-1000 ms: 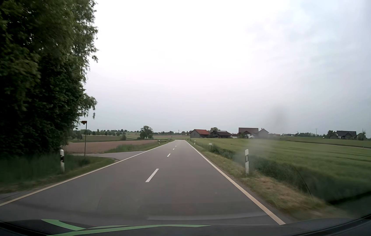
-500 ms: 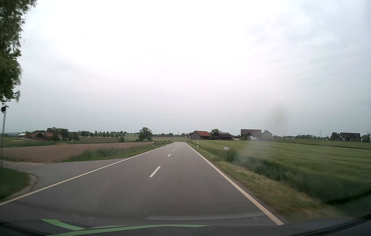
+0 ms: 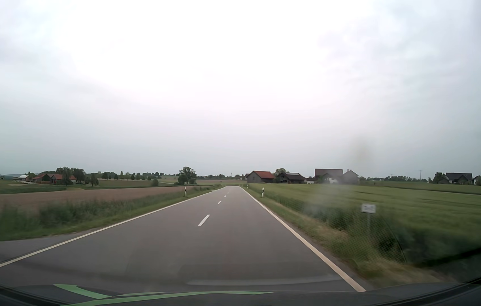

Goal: Follow the waypoints while adhering to traffic rules and regulations

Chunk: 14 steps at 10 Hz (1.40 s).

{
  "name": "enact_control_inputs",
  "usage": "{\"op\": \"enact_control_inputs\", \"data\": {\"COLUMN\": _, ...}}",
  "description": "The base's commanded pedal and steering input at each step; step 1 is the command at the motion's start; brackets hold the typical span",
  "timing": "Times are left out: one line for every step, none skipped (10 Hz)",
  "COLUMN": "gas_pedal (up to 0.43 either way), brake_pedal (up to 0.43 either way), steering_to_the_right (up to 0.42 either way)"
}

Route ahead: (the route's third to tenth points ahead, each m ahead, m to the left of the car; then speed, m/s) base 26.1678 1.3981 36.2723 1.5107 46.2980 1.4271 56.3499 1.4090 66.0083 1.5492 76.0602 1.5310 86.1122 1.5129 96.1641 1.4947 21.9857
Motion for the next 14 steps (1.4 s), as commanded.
{"op": "enact_control_inputs", "data": {"gas_pedal": 0.087, "brake_pedal": 0.0, "steering_to_the_right": 0.001}}
{"op": "enact_control_inputs", "data": {"gas_pedal": 0.087, "brake_pedal": 0.0, "steering_to_the_right": 0.001}}
{"op": "enact_control_inputs", "data": {"gas_pedal": 0.087, "brake_pedal": 0.0, "steering_to_the_right": 0.001}}
{"op": "enact_control_inputs", "data": {"gas_pedal": 0.087, "brake_pedal": 0.0, "steering_to_the_right": 0.001}}
{"op": "enact_control_inputs", "data": {"gas_pedal": 0.087, "brake_pedal": 0.0, "steering_to_the_right": 0.001}}
{"op": "enact_control_inputs", "data": {"gas_pedal": 0.087, "brake_pedal": 0.0, "steering_to_the_right": 0.001}}
{"op": "enact_control_inputs", "data": {"gas_pedal": 0.087, "brake_pedal": 0.0, "steering_to_the_right": 0.0}}
{"op": "enact_control_inputs", "data": {"gas_pedal": 0.087, "brake_pedal": 0.0, "steering_to_the_right": 0.001}}
{"op": "enact_control_inputs", "data": {"gas_pedal": 0.098, "brake_pedal": 0.0, "steering_to_the_right": 0.0}}
{"op": "enact_control_inputs", "data": {"gas_pedal": 0.098, "brake_pedal": 0.0, "steering_to_the_right": 0.0}}
{"op": "enact_control_inputs", "data": {"gas_pedal": 0.098, "brake_pedal": 0.0, "steering_to_the_right": 0.0}}
{"op": "enact_control_inputs", "data": {"gas_pedal": 0.098, "brake_pedal": 0.0, "steering_to_the_right": 0.0}}
{"op": "enact_control_inputs", "data": {"gas_pedal": 0.098, "brake_pedal": 0.0, "steering_to_the_right": 0.0}}
{"op": "enact_control_inputs", "data": {"gas_pedal": 0.098, "brake_pedal": 0.0, "steering_to_the_right": 0.0}}
